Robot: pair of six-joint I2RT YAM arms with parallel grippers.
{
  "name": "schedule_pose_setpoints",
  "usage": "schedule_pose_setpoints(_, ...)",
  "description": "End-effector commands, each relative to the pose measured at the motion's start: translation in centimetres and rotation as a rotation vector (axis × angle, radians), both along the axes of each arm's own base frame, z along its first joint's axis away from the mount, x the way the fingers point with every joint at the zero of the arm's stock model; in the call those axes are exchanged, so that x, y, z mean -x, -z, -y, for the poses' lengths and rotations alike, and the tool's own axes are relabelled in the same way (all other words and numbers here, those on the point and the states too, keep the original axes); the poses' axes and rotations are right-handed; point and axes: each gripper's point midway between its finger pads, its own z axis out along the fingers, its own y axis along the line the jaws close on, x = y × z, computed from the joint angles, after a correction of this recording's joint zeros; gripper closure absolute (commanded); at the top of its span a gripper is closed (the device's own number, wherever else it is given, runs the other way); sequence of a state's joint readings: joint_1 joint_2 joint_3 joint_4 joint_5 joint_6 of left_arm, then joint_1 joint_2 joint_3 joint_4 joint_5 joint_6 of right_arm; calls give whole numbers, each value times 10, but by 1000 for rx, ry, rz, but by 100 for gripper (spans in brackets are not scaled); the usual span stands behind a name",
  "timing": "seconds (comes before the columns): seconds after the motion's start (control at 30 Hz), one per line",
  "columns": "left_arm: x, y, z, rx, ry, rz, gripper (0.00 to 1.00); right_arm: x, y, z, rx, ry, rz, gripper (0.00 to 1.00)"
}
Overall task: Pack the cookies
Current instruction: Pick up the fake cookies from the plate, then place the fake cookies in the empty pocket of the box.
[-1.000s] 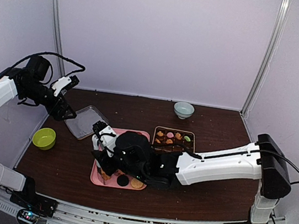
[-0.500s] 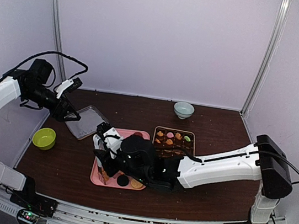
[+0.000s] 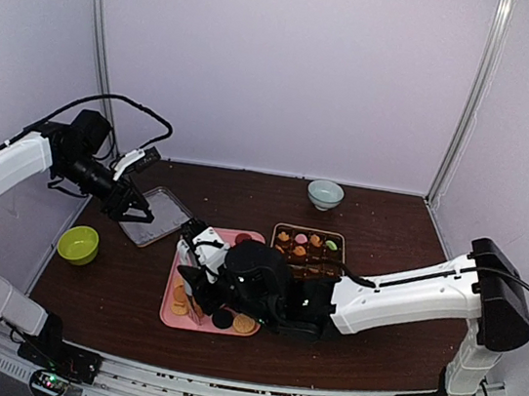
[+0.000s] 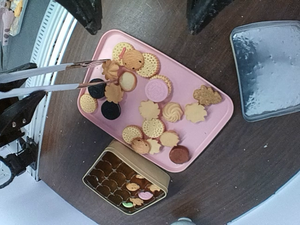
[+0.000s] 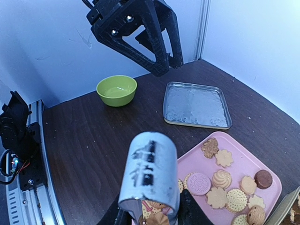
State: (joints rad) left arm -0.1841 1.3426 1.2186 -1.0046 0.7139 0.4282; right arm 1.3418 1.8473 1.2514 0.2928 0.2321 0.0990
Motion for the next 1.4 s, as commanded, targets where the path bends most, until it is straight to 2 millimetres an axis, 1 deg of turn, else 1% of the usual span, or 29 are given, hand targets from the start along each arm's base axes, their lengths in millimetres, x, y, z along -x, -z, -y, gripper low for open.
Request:
schedule_pose_setpoints(0.0, -8, -18, -6, -31, -21, 85, 36, -12, -88, 14, -129, 46, 103, 84)
schedule_pose_setpoints(0.07, -8, -21, -9, -46, -31, 105, 36, -15, -102, 20, -153, 54, 113, 85)
schedule_pose_setpoints(0.2, -9, -23, -14, -78, -46, 132, 35, -27, -119, 40, -172, 94, 138, 85)
schedule_pose_setpoints(0.27, -10, -23, -16, -89, -52, 139, 35, -35, -124, 53, -169, 128, 155, 85)
schedule_pose_setpoints(0.3, -10, -22, -17, -94, -53, 140, 35, -42, -126, 62, -164, 153, 163, 85)
schedule_pose_setpoints(0.33, -11, -23, -17, -97, -55, 142, 35, -49, -125, 71, -150, 180, 168, 86)
schedule_pose_setpoints(0.4, -11, -23, -17, -101, -56, 147, 35, -62, -129, 92, -154, 225, 175, 86)
schedule_pose_setpoints(0.43, -12, -24, -18, -104, -58, 152, 35, -68, -126, 101, -146, 244, 175, 86)
schedule_pose_setpoints(0.47, -13, -25, -19, -107, -61, 157, 35, -74, -129, 113, -149, 267, 178, 86)
schedule_pose_setpoints(0.53, -14, -28, -20, -116, -64, 170, 35, -86, -127, 134, -143, 312, 175, 86)
schedule_pose_setpoints(0.7, -17, -29, -24, -137, -76, 186, 34, -110, -115, 182, -119, 416, 168, 85)
schedule_pose_setpoints(0.83, -19, -27, -24, -144, -72, 184, 34, -123, -101, 209, -92, 475, 154, 85)
schedule_pose_setpoints(0.97, -21, -27, -24, -145, -72, 181, 34, -134, -91, 228, -74, 522, 150, 85)
schedule_pose_setpoints(1.03, -22, -27, -23, -143, -72, 181, 34, -139, -87, 235, -71, 539, 144, 85)
schedule_pose_setpoints(1.27, -25, -27, -22, -140, -68, 176, 33, -152, -72, 245, -55, 568, 129, 82)
schedule_pose_setpoints(1.37, -26, -26, -21, -137, -68, 171, 33, -157, -70, 246, -59, 576, 127, 81)
